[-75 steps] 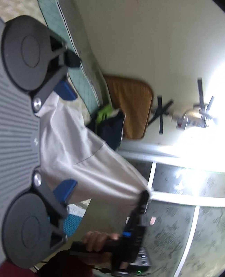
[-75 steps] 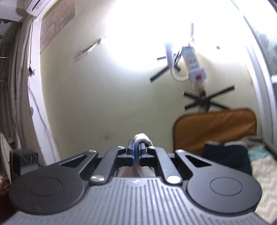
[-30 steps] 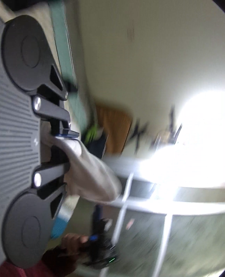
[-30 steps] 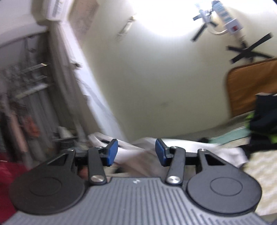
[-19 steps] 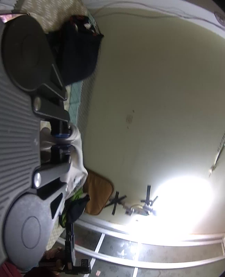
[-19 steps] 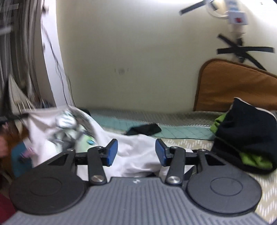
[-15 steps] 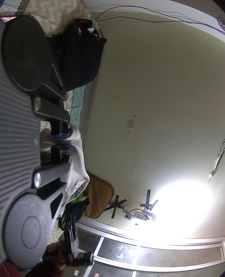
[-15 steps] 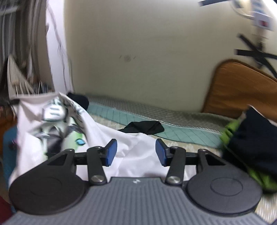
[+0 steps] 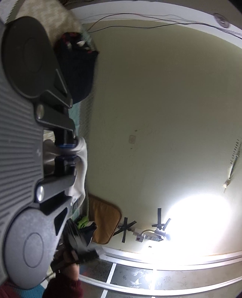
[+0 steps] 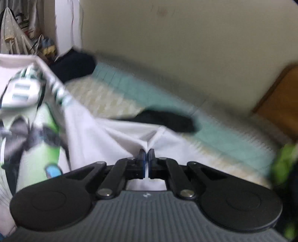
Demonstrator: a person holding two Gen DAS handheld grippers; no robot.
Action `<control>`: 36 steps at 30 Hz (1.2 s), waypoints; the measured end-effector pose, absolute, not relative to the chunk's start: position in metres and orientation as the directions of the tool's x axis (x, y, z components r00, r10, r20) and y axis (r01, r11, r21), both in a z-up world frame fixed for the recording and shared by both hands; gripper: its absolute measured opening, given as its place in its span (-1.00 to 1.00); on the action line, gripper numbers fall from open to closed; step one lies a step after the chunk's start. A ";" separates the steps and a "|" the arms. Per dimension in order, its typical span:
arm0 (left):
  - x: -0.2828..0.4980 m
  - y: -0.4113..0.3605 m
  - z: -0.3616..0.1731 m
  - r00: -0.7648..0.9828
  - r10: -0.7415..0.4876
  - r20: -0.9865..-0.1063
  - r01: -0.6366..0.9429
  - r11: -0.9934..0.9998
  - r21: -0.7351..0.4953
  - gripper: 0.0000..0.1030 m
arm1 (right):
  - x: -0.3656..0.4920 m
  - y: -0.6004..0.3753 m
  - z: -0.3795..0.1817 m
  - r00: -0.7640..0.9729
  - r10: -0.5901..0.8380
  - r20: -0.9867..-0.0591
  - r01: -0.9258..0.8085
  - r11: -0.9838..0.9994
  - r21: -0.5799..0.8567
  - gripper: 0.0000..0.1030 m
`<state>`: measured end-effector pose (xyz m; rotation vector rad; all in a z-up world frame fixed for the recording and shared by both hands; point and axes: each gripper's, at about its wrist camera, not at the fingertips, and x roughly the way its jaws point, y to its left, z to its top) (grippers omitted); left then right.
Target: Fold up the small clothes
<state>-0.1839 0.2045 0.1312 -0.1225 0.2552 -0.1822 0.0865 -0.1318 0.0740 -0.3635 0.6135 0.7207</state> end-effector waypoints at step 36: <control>-0.208 0.111 0.382 0.947 0.063 0.316 -0.090 0.994 0.070 -0.90 | -0.121 -0.238 0.379 0.885 0.287 0.366 -0.212 0.950 -0.231 -0.91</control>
